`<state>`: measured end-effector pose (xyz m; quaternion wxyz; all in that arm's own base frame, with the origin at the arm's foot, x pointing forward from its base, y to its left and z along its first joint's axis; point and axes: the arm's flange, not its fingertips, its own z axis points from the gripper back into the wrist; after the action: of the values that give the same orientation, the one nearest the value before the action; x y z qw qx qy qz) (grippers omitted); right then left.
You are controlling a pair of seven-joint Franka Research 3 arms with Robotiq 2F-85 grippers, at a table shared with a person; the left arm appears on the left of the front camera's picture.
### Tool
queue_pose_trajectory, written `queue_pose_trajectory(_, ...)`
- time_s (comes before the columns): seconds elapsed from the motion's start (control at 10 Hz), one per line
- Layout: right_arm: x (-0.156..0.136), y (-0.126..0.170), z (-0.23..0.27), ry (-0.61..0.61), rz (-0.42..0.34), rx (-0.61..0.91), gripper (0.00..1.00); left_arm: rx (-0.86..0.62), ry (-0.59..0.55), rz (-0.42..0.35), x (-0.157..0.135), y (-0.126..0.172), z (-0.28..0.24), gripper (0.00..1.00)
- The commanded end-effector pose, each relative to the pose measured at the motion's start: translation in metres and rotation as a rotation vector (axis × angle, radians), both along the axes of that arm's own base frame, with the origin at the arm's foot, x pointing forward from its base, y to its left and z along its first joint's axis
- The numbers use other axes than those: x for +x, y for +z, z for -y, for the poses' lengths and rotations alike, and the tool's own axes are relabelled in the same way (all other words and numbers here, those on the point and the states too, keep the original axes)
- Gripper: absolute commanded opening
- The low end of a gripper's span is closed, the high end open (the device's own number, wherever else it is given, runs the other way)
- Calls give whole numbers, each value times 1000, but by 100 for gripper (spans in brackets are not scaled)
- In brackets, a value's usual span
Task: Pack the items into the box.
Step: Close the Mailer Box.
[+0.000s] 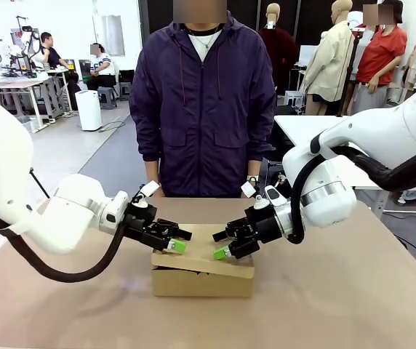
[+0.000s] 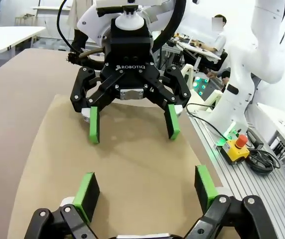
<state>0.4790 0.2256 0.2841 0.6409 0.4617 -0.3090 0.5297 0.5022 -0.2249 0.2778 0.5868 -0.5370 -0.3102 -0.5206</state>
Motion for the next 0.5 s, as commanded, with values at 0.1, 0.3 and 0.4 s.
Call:
queue_pose_trajectory(0.1,6,17,9,-32,22,-1,100,-17,-1,60,-5,24,-9,100)
queue_pose_trajectory(0.3,13,45,28,-67,55,84,100,-92,18,147,-18,59,-26,100)
queue_pose_trajectory(0.4,15,58,38,-88,33,141,100,-110,42,151,-21,70,-33,100)
